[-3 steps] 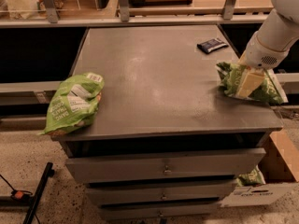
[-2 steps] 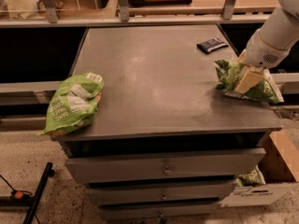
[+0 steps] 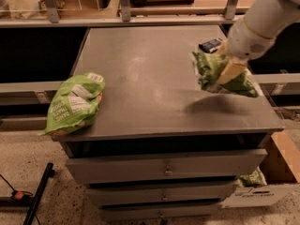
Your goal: Move green jalapeno chip bag near green rice chip bag
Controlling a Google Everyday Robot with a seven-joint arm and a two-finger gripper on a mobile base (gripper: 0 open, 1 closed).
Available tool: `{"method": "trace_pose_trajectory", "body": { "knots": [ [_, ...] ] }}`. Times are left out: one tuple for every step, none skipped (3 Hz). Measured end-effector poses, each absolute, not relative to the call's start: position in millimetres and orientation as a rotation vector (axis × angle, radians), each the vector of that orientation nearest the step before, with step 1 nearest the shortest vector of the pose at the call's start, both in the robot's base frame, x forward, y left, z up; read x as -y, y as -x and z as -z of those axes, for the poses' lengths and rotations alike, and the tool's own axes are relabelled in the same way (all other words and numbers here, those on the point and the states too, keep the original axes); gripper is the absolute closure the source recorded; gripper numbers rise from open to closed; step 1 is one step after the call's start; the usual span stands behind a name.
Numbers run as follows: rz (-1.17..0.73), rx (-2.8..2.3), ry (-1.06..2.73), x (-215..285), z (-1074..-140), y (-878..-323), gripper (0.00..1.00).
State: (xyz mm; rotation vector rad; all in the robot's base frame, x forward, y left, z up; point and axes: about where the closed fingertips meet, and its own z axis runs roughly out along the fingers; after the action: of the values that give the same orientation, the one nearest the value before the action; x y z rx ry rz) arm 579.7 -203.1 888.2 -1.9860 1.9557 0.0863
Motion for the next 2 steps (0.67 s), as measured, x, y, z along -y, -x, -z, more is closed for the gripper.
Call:
{"method": "trace_pose_trajectory", "body": {
  "knots": [
    [-0.139, -1.798, 2.159, 126, -888, -568, 1.00],
    [-0.207, -1.657, 2.266, 59, -886, -560, 1.00]
  ]
}}
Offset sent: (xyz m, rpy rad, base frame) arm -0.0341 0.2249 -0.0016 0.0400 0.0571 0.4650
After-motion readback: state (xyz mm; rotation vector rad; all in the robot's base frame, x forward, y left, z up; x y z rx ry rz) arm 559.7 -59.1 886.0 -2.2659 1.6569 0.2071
